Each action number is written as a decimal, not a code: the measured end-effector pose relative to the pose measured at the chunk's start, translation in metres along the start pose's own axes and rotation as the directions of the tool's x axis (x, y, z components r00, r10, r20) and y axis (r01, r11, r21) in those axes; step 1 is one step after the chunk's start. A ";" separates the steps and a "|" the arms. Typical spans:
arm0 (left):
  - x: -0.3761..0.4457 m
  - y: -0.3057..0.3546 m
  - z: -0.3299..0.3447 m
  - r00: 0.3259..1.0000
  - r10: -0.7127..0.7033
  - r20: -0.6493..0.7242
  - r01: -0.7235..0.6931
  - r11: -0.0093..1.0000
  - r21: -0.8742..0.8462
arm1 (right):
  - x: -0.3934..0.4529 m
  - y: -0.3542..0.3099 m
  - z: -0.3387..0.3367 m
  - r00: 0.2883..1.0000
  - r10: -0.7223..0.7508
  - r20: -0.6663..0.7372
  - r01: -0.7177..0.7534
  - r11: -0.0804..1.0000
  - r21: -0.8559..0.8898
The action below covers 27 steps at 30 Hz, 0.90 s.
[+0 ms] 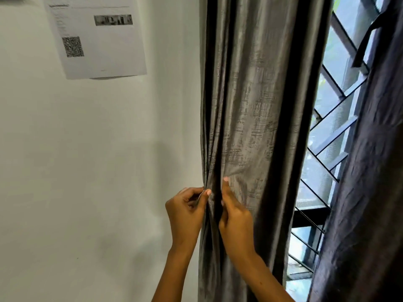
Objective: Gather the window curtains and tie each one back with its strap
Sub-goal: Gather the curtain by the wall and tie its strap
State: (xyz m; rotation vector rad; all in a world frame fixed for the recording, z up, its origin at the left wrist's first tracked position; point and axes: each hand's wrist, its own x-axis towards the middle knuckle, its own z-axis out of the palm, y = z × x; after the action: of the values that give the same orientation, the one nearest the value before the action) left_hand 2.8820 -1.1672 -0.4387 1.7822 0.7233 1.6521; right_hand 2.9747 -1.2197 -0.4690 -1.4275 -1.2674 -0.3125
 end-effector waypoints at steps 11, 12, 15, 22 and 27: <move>-0.006 0.003 0.002 0.997 -0.071 0.036 0.075 0.990 -0.119 | 0.001 0.001 -0.005 0.956 -0.010 0.294 -0.043 0.984 0.173; -0.005 0.004 0.002 0.997 -0.069 0.021 0.071 0.991 -0.112 | 0.001 0.003 -0.005 0.953 -0.020 0.302 -0.041 0.980 0.197; 0.000 0.006 0.001 0.999 -0.034 -0.017 0.033 0.998 -0.049 | 0.007 0.010 -0.011 0.992 0.008 0.123 -0.030 0.984 0.176; 0.003 0.000 -0.001 0.999 -0.021 -0.027 0.022 0.998 0.051 | 0.037 0.030 -0.026 0.949 0.271 -0.163 -0.224 0.939 0.261; 0.001 0.000 0.004 1.000 0.001 -0.024 0.000 1.000 0.025 | 0.007 0.015 -0.007 0.998 0.006 -0.062 -0.015 0.988 -0.153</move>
State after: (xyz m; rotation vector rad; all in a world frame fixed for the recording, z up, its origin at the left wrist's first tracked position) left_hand 2.8865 -1.1670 -0.4381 1.7829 0.7575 1.6743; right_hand 2.9927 -1.2181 -0.4697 -1.5423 -1.2063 -0.4512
